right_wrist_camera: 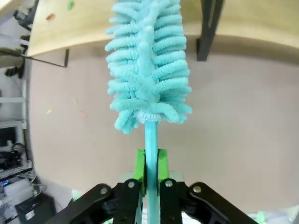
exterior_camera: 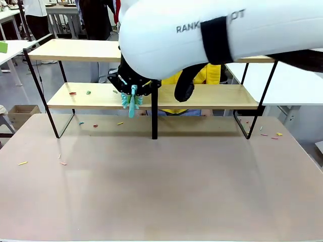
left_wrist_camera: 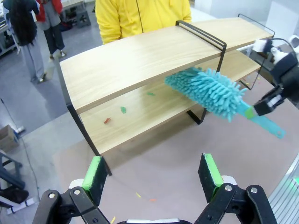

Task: Clean the shelves.
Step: Clean another randomly selected level of the Shelf with the Duster.

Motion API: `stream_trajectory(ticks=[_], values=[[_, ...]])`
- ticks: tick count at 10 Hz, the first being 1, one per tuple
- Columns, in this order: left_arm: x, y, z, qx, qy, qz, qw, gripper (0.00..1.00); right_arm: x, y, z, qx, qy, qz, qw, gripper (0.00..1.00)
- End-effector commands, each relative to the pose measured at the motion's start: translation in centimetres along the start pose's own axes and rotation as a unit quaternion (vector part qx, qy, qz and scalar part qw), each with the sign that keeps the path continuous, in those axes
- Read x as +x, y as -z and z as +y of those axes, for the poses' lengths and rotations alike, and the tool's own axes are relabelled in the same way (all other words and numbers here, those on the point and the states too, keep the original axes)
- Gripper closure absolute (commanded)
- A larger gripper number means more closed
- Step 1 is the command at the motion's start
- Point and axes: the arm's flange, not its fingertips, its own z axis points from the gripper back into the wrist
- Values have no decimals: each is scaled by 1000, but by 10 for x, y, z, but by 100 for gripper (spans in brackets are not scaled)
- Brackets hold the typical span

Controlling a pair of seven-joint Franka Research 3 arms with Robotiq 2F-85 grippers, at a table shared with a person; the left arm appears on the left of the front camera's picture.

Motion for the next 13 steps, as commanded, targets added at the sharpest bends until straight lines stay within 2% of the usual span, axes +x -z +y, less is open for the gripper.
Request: stream_trajectory(ticks=[1, 3, 7, 10, 13], values=[[0, 1, -1, 5, -4, 1, 1000, 0, 18, 17, 27, 20, 6, -20, 1000, 99], [0, 1, -1, 5, -4, 1, 1000, 0, 29, 40, 29, 21, 2, -14, 1000, 99], [0, 1, -1, 5, -4, 1, 1000, 0, 43, 60, 29, 67, -18, 16, 997, 99], [0, 1, -1, 5, -4, 1, 1000, 0, 56, 74, 45, 91, -59, 43, 993, 99], [0, 1, -1, 5, -4, 1, 1000, 0, 67, 72, 74, 119, -98, 38, 987, 99]])
